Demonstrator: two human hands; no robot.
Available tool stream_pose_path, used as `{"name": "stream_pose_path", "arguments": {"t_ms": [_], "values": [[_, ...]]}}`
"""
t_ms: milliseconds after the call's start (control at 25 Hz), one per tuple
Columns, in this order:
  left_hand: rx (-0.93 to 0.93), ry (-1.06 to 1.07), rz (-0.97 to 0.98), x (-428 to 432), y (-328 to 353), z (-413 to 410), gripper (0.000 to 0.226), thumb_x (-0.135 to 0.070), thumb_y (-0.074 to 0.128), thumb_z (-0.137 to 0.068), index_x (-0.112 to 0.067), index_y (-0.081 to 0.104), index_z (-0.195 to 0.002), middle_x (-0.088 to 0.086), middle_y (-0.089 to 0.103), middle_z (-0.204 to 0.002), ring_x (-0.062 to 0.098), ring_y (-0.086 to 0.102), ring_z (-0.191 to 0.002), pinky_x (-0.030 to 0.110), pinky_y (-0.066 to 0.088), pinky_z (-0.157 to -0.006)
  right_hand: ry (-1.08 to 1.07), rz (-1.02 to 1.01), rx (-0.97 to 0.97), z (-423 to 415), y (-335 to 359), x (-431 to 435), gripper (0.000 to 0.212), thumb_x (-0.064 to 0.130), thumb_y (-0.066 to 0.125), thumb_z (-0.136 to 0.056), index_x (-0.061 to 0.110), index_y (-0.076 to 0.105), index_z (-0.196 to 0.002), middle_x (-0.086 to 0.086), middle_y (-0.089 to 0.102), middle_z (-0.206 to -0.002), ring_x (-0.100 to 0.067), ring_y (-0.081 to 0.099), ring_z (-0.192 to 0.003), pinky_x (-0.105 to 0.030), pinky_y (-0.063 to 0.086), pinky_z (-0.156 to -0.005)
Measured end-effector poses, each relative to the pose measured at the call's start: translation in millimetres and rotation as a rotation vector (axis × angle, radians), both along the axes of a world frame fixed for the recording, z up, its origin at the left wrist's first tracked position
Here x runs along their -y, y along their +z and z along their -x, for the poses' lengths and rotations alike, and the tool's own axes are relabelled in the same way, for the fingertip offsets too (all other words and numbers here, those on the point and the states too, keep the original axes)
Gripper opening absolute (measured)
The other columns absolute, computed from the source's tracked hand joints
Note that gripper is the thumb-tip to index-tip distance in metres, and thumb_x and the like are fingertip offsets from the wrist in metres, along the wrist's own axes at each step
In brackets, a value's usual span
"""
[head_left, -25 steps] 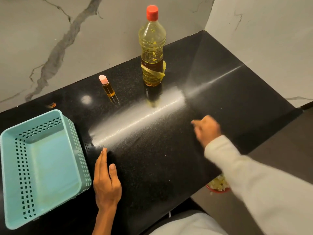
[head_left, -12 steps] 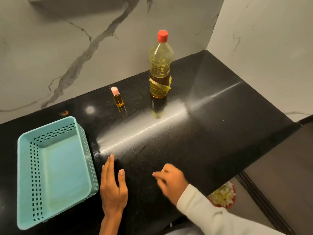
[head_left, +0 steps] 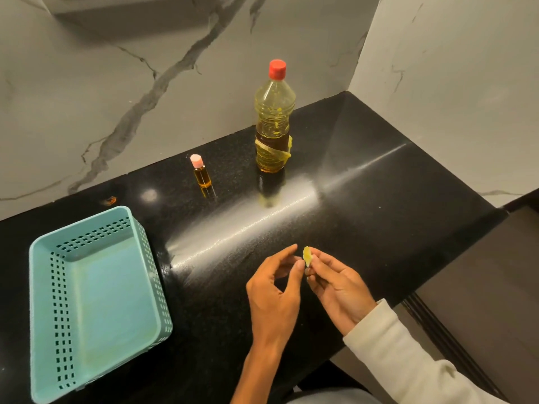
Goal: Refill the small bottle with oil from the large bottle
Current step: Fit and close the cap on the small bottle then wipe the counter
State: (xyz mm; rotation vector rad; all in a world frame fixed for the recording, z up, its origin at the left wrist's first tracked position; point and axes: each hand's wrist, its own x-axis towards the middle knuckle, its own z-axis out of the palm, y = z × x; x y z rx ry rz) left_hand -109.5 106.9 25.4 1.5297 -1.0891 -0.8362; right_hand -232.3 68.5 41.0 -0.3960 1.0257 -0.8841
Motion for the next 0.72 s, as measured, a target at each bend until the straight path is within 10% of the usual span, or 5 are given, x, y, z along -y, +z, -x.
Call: {"name": "stream_pose_path", "arguments": {"t_ms": [720], "values": [[-0.028, -0.096, 0.119, 13.0, -0.7, 88.6, 0.016, -0.011, 0.077, -0.085, -0.019, 0.08, -0.098, -0.012, 0.077, -0.091, 0.01, 0.074, -0.089, 0.023, 0.059, -0.078, -0.058, 0.067, -0.115, 85.5, -3.7, -11.9, 0.028, 0.028, 0.063, -0.079, 0.011, 0.073, -0.1, -0.013, 0.072, -0.105, -0.026, 0.068, -0.104, -0.035, 0.054, -0.091]]}}
